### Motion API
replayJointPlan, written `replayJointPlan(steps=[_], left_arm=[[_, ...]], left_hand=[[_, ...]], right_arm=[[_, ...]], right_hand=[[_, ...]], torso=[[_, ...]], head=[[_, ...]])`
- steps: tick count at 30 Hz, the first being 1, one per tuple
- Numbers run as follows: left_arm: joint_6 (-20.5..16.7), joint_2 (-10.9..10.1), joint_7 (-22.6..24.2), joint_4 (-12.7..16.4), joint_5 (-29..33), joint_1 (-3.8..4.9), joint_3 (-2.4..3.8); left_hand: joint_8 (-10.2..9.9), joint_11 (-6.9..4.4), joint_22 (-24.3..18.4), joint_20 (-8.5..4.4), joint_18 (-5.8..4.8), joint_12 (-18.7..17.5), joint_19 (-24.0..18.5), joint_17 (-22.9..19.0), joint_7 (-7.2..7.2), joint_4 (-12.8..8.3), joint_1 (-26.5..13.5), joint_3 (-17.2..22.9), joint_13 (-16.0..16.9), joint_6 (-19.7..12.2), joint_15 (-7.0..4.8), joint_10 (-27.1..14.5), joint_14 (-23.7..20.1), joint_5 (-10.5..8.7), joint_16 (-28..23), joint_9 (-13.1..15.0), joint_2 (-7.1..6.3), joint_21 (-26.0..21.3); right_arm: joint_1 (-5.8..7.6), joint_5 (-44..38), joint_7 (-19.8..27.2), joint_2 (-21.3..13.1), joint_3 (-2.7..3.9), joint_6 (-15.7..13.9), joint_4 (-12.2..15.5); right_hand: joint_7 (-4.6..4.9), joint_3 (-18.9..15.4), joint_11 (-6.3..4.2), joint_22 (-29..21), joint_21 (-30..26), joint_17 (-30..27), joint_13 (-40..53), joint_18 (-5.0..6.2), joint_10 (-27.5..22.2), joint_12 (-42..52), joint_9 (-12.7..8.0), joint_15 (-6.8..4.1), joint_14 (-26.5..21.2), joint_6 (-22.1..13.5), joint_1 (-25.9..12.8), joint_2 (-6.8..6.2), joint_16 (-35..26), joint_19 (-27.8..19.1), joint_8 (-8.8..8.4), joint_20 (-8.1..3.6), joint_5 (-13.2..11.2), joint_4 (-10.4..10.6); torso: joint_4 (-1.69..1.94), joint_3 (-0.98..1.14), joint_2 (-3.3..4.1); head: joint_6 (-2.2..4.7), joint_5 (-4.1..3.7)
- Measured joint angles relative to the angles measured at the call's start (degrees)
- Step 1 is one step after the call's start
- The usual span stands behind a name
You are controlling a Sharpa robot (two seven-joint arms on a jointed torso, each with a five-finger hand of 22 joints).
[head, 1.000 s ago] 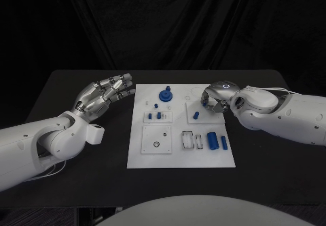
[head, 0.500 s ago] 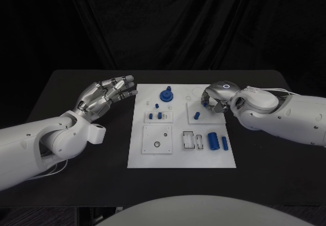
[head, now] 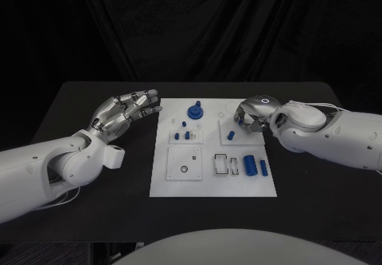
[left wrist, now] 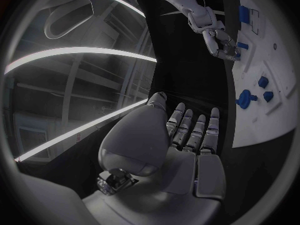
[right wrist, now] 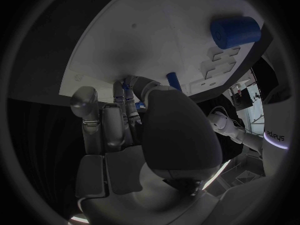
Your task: Assemble the parts on the task board
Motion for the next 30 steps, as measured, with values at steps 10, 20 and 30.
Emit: replayJointPlan(steps=[10,20,30], left_arm=[[0.13,0.18,0.01,-0.18,0.00,-0.04,0.00],[0.38,0.41,0.01,-0.48,-0.01,-0.18,0.00],[0.75,0.52,0.02,-0.65,-0.01,-0.35,0.00]], left_hand=[[0.07,0.21,0.00,-0.21,0.01,0.21,0.20,0.06,0.01,0.00,0.00,0.00,0.05,0.39,0.21,0.21,0.20,0.22,0.19,0.05,0.00,0.00],[0.23,0.63,0.04,0.00,0.01,0.66,0.40,0.11,0.00,0.01,0.23,0.00,0.11,0.80,0.19,0.63,0.62,0.59,0.57,0.05,0.23,0.00],[0.23,0.92,0.33,-0.03,0.00,0.93,0.84,0.17,0.01,0.01,0.23,0.00,0.11,1.20,0.44,0.93,0.87,0.81,1.09,0.11,0.23,0.27]], right_arm=[[0.00,0.73,0.13,0.06,0.02,-0.03,-0.04],[0.00,1.03,0.13,0.05,-0.03,-0.25,-0.07],[-0.03,1.18,0.32,0.03,-0.11,-0.71,-0.06]], right_hand=[[-0.77,0.37,-0.56,0.00,0.00,0.00,-0.33,0.00,1.49,-0.10,1.17,0.00,0.00,2.84,0.64,0.64,0.00,0.01,1.41,0.01,0.78,-0.44],[-1.33,-0.22,-1.40,-0.01,0.96,0.54,-0.02,0.00,4.01,0.23,2.71,-1.00,0.47,4.61,1.91,1.91,0.29,0.74,2.67,-0.71,1.83,-1.99],[-1.53,-0.31,-1.28,-0.01,1.39,0.50,0.31,0.00,4.30,0.21,3.48,-1.20,0.68,5.23,2.53,2.51,0.29,1.06,3.06,-1.03,1.56,-2.55]], torso=[[0.02,-0.07,0.00],[0.03,-0.06,-0.03],[0.01,-0.04,-0.05]], head=[[0.00,0.12],[-0.01,0.18],[-0.01,0.44]])
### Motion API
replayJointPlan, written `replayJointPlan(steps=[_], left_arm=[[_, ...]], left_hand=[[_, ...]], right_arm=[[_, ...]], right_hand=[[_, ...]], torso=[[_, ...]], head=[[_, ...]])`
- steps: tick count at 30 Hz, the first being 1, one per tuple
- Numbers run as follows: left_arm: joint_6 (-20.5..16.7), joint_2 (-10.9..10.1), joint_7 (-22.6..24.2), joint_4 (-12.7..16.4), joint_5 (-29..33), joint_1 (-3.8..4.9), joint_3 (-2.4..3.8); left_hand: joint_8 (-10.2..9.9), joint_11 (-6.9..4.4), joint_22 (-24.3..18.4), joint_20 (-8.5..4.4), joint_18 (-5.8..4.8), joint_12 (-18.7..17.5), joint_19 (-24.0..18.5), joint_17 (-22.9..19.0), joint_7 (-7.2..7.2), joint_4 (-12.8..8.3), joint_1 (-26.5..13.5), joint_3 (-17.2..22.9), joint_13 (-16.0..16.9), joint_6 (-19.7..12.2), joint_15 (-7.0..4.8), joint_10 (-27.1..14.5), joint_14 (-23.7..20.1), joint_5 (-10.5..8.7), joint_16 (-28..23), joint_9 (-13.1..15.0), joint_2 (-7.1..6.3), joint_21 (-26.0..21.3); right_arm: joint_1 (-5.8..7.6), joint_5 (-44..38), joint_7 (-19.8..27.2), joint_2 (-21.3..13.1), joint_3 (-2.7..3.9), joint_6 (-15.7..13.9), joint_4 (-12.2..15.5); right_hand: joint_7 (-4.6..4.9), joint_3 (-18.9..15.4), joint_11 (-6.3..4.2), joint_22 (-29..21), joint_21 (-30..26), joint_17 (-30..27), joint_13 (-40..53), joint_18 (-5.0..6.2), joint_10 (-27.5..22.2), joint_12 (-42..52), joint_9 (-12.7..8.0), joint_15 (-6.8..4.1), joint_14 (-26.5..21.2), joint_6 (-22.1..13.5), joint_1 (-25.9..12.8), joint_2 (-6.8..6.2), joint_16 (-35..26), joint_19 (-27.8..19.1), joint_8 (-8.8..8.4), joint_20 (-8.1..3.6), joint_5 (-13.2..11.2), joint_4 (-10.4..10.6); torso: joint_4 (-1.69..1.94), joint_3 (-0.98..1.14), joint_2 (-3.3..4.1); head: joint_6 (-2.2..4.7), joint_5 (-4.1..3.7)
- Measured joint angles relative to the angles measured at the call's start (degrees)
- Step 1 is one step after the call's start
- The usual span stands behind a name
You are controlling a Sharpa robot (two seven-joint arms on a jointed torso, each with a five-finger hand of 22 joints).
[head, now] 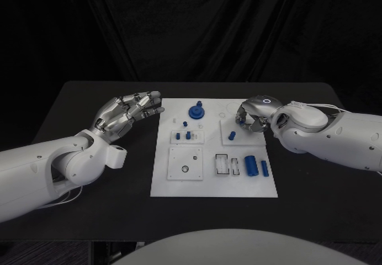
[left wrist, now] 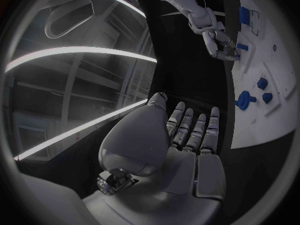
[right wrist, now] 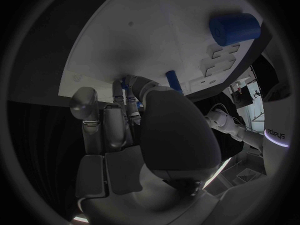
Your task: Assemble the parts on the task board
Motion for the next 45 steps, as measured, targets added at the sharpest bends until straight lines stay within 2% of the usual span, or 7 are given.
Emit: replayJointPlan(steps=[10,11,12,26,45], left_arm=[[0.28,0.00,-0.06,-0.07,0.00,-0.08,0.00],[0.32,0.00,-0.07,-0.09,0.00,-0.08,0.00],[0.35,0.00,-0.08,-0.10,0.00,-0.09,0.00],[0.52,-0.03,-0.23,-0.24,0.00,-0.23,0.00],[0.66,0.08,-0.71,-0.48,-0.01,-0.66,0.00]], left_hand=[[0.00,0.00,0.04,0.04,0.01,0.00,0.38,0.06,0.00,0.00,0.00,0.00,0.05,0.00,-0.03,0.00,0.38,0.00,0.42,-0.01,0.00,0.16],[0.00,0.08,0.04,0.03,-0.05,0.13,0.38,0.06,0.00,-0.01,0.00,0.01,0.05,0.00,-0.03,0.08,0.38,0.00,0.42,-0.01,0.00,0.16],[0.00,0.19,0.04,0.03,-0.59,0.22,0.38,0.06,0.00,-0.16,0.00,0.16,0.05,0.00,-0.03,0.19,0.38,0.00,0.42,-0.01,0.00,0.16],[0.00,0.19,0.17,0.03,-0.50,0.21,0.38,0.06,0.00,-0.15,0.00,0.16,0.04,0.00,0.17,0.20,0.58,0.00,0.63,-0.02,0.00,0.16],[-0.01,0.40,0.15,0.03,-0.47,0.40,0.37,0.10,0.00,-0.15,0.00,0.16,0.03,0.00,0.17,0.40,0.57,0.00,0.63,-0.03,0.00,0.16]], right_arm=[[-0.06,0.06,0.27,-0.21,-0.04,-0.44,0.08],[-0.06,0.06,0.30,-0.28,-0.04,-0.52,0.14],[-0.06,0.06,0.31,-0.35,-0.04,-0.58,0.21],[0.07,0.07,0.25,-1.79,0.03,-1.22,2.16],[2.35,0.10,-0.03,-3.16,0.02,-1.10,4.51]], right_hand=[[0.00,-0.01,0.00,0.00,0.00,-0.29,0.02,0.00,0.00,-0.05,0.08,-0.20,-0.20,0.00,-0.10,0.39,-0.01,0.09,0.00,-0.09,-0.24,0.00],[0.00,-0.01,0.00,0.00,0.00,-0.34,0.02,0.00,0.00,0.01,0.08,-0.20,-0.21,0.00,-0.10,0.39,-0.01,0.09,0.00,-0.09,-0.28,0.00],[0.00,-0.01,0.00,0.00,0.00,-0.34,0.02,0.00,0.00,0.05,0.08,-0.20,-0.20,0.00,-0.10,0.40,-0.01,0.09,0.00,-0.09,-0.44,0.00],[0.00,-0.01,0.00,-0.01,0.00,-0.41,-0.02,0.01,0.00,0.18,0.13,-0.20,-0.21,-0.01,-0.03,0.47,-0.05,0.09,0.00,-0.09,-0.67,0.01],[0.00,-0.02,0.00,0.02,0.23,-0.39,-0.04,0.00,0.00,0.12,0.16,-0.20,-0.21,-0.01,-0.04,0.45,-0.06,0.09,-0.05,-0.09,-0.68,0.01]], torso=[[0.02,-0.01,0.02],[0.03,-0.01,0.02],[0.03,-0.01,0.02],[0.03,-0.02,0.06],[0.07,-0.13,-0.05]], head=[[0.00,0.21],[0.00,0.22],[0.00,0.22],[0.00,0.47],[0.00,0.52]])
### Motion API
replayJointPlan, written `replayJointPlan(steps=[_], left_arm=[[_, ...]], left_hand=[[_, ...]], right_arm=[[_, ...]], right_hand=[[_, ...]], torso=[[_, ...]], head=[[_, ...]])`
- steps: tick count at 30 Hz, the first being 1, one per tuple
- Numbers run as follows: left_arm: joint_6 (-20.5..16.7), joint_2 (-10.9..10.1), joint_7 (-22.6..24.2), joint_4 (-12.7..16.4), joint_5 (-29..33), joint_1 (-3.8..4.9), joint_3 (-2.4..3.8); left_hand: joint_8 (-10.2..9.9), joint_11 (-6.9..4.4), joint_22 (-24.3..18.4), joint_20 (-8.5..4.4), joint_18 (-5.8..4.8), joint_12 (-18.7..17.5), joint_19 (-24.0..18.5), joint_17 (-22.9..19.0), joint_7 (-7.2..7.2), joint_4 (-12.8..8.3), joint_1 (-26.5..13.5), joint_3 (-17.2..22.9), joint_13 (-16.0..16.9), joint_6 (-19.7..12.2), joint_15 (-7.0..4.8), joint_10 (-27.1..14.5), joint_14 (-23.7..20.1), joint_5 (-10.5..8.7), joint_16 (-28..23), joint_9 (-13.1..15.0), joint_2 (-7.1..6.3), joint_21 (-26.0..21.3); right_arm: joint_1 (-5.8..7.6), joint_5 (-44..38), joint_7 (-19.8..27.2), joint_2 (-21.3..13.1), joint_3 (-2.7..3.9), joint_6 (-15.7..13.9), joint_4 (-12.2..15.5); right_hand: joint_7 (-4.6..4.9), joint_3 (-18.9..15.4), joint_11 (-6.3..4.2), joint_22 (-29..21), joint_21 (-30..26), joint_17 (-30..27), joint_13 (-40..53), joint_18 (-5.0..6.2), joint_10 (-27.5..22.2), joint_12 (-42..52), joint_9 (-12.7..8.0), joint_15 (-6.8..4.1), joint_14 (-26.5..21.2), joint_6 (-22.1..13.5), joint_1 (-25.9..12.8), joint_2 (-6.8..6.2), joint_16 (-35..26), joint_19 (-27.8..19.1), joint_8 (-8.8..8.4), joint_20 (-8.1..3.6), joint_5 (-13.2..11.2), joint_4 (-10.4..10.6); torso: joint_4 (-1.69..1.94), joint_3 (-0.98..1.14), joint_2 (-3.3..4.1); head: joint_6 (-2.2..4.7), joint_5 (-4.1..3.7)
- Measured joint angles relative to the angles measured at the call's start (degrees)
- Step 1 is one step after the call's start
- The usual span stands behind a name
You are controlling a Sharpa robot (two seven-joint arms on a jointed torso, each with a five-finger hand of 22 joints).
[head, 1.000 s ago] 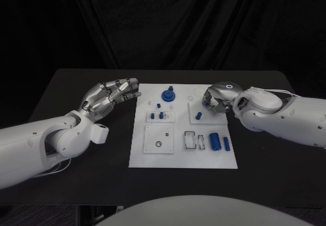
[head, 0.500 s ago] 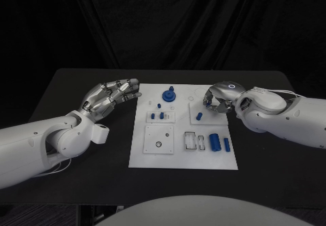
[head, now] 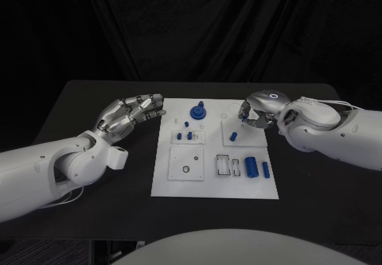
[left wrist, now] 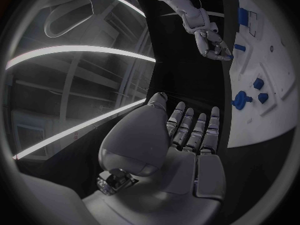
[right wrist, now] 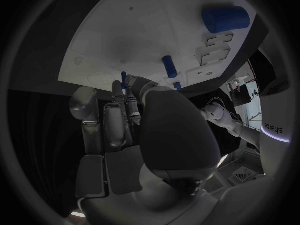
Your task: Assemble the parts on the task board
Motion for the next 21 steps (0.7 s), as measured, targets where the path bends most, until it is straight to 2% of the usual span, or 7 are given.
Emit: replayJointPlan(steps=[8,21], left_arm=[[0.05,0.04,-0.25,-0.10,0.00,-0.32,0.00],[0.11,0.00,-0.57,-0.09,0.00,-0.89,0.00]], left_hand=[[0.00,0.00,0.00,0.00,0.01,0.00,0.00,0.00,0.00,0.00,0.00,0.00,0.06,0.00,0.00,0.00,0.00,0.25,0.00,0.00,0.00,0.00],[0.00,0.19,-0.01,-0.21,0.01,-0.01,0.20,-0.01,0.00,0.00,0.00,0.00,0.05,0.00,0.00,0.19,0.00,0.24,0.22,-0.01,0.00,0.22]], right_arm=[[1.05,0.01,-0.57,-1.09,0.00,0.17,2.82],[1.34,0.03,-1.27,-1.46,-0.02,0.23,12.45]], right_hand=[[0.00,-0.15,0.00,0.01,0.22,0.14,0.00,0.00,0.00,-0.12,0.12,0.00,0.00,0.00,0.00,-0.01,0.00,0.00,0.00,0.00,-0.16,-0.15],[0.00,-0.15,0.13,0.00,1.44,1.19,-0.04,0.00,0.13,-0.34,0.21,-0.41,0.41,0.00,-0.01,-0.01,0.65,0.41,-0.01,-0.40,-0.43,-0.15]], torso=[[-0.03,0.05,0.08],[-0.02,0.09,0.11]], head=[[0.00,0.34],[0.00,1.08]])
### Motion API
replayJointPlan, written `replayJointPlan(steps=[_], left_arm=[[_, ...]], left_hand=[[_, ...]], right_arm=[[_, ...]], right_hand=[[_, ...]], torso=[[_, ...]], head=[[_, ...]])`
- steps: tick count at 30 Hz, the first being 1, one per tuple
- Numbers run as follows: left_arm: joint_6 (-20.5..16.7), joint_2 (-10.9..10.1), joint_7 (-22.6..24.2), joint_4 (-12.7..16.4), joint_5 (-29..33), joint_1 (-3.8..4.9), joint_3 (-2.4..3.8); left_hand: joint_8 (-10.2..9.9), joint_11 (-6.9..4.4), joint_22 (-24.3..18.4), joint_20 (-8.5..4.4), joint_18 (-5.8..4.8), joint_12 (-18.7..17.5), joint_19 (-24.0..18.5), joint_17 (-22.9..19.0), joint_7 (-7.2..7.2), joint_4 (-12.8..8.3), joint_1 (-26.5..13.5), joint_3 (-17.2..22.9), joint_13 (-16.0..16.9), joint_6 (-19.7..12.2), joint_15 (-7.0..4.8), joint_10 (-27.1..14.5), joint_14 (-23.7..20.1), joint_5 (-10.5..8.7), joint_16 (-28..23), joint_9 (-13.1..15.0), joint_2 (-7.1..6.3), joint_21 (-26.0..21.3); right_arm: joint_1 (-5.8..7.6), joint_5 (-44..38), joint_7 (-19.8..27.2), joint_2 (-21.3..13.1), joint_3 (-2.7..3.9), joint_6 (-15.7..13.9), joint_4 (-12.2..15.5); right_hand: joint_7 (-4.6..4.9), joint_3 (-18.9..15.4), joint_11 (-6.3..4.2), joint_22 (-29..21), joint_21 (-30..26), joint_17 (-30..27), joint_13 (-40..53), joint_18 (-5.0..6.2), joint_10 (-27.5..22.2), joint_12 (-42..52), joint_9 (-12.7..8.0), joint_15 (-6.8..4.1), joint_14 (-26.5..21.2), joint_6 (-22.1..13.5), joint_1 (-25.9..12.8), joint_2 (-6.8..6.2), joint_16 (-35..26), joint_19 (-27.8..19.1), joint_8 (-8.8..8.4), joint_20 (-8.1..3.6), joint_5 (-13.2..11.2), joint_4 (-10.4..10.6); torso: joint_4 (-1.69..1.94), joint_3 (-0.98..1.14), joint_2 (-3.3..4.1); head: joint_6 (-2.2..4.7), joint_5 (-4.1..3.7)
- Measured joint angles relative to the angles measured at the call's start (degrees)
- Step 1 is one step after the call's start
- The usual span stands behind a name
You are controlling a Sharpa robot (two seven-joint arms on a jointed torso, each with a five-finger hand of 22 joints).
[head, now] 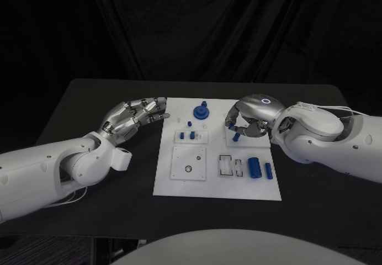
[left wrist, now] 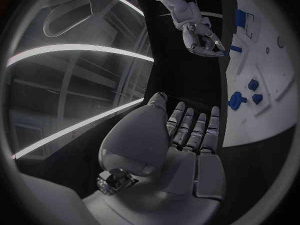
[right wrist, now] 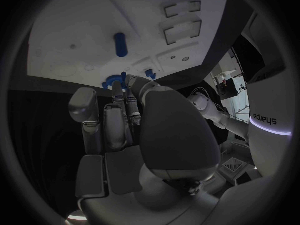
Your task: Assemble the parts on the task board
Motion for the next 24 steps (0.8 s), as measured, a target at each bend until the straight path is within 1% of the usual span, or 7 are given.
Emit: replayJointPlan(steps=[6,12,13,15,18,20,24], left_arm=[[0.00,0.03,-0.08,0.02,0.00,-0.05,0.00],[0.00,0.24,-0.16,0.06,0.00,-0.06,0.00],[0.00,0.26,-0.18,0.07,0.00,-0.06,0.00],[0.00,0.28,-0.20,0.11,0.00,-0.07,0.00],[0.00,0.32,-0.25,0.21,0.00,-0.07,0.00],[0.00,0.37,-0.28,0.24,0.00,-0.07,0.00],[-0.01,0.55,-0.34,0.28,0.00,-0.08,0.00]], left_hand=[[0.00,0.00,0.00,0.00,0.00,0.00,0.00,0.00,0.00,0.00,0.00,0.00,0.00,0.00,0.00,0.00,0.00,0.00,0.00,0.00,0.00,0.00],[0.00,0.00,-0.01,0.00,0.00,0.27,0.00,-0.01,0.00,0.00,0.00,0.00,-0.01,0.00,0.00,0.00,0.00,0.00,0.00,0.05,0.00,0.00],[0.00,0.00,-0.01,0.00,0.00,0.27,0.00,-0.01,0.00,0.00,0.00,0.00,-0.01,0.00,0.00,0.00,0.00,0.00,0.00,0.06,0.00,0.00],[0.00,0.00,-0.01,0.00,0.01,0.27,0.00,-0.01,0.00,0.00,0.00,0.00,-0.01,0.00,0.00,0.00,0.00,0.00,0.00,0.06,0.00,0.00],[0.00,0.00,-0.01,0.00,0.01,0.27,0.00,-0.01,0.00,0.00,0.00,0.00,-0.01,0.00,0.00,0.00,0.00,0.00,0.00,0.06,0.00,0.00],[0.23,0.18,-0.01,0.00,0.01,0.27,0.00,-0.01,0.07,0.00,0.23,0.00,-0.01,0.34,0.00,0.18,0.00,0.00,0.00,0.06,0.22,0.00],[0.23,0.22,-0.01,0.00,0.01,0.27,0.00,-0.01,0.08,0.07,0.23,0.11,-0.01,0.34,0.00,0.22,0.00,0.00,0.00,0.05,0.23,0.00]], right_arm=[[0.00,0.00,-0.27,1.43,-0.01,0.09,2.59],[-0.38,0.00,-0.36,3.09,-0.01,0.13,3.88],[-0.48,0.00,-0.36,3.32,-0.01,0.13,3.96],[-0.76,0.00,-0.37,3.87,-0.01,0.16,3.98],[-1.38,0.00,-0.38,4.79,-0.01,0.25,3.96],[-1.79,0.00,-0.39,5.25,-0.01,0.33,3.85],[-2.82,-0.01,-0.39,6.47,-0.03,0.58,3.11]], right_hand=[[0.00,0.00,0.06,0.00,0.00,0.08,0.02,0.00,0.07,-0.01,0.00,0.00,0.00,0.00,0.00,0.00,0.00,0.00,0.00,0.00,-0.42,0.00],[0.00,-0.15,0.05,-0.01,0.28,0.19,0.04,0.00,0.08,-0.10,0.07,0.00,0.00,0.00,0.00,0.00,0.24,0.00,0.00,0.00,-0.44,-0.15],[0.00,-0.15,0.05,-0.01,0.28,0.19,0.05,0.00,0.08,-0.10,0.07,0.00,0.00,0.00,0.00,0.00,0.24,0.00,0.00,0.00,-0.45,-0.15],[0.00,-0.15,0.05,-0.01,0.28,0.19,0.05,0.00,0.08,-0.11,0.07,0.00,0.00,0.00,0.00,0.00,0.24,0.21,0.00,-0.21,-0.45,-0.15],[0.00,-0.15,0.05,-0.01,0.28,0.20,0.05,0.00,0.08,-0.12,0.06,0.00,0.00,0.00,0.00,-0.01,0.24,0.20,-0.01,-0.21,-0.45,-0.15],[0.00,-0.15,0.05,-0.01,0.28,0.27,0.05,0.00,0.08,-0.23,0.06,0.00,0.00,0.00,0.00,-0.01,0.24,0.20,-0.01,-0.21,-0.45,-0.15],[0.00,-0.15,0.04,-0.01,0.28,0.27,0.04,0.00,0.08,-0.23,0.06,0.00,0.00,0.00,0.00,-0.01,0.24,0.20,-0.01,-0.21,-0.45,-0.15]], torso=[[0.02,0.00,0.00],[0.08,-0.01,0.00],[0.09,-0.01,0.00],[0.12,-0.03,-0.01],[0.12,-0.05,-0.03],[0.12,-0.08,-0.03],[0.12,-0.08,-0.02]], head=[[0.00,0.40],[0.00,0.94],[0.00,1.04],[0.00,1.45],[0.00,2.01],[0.00,2.23],[0.00,2.77]])
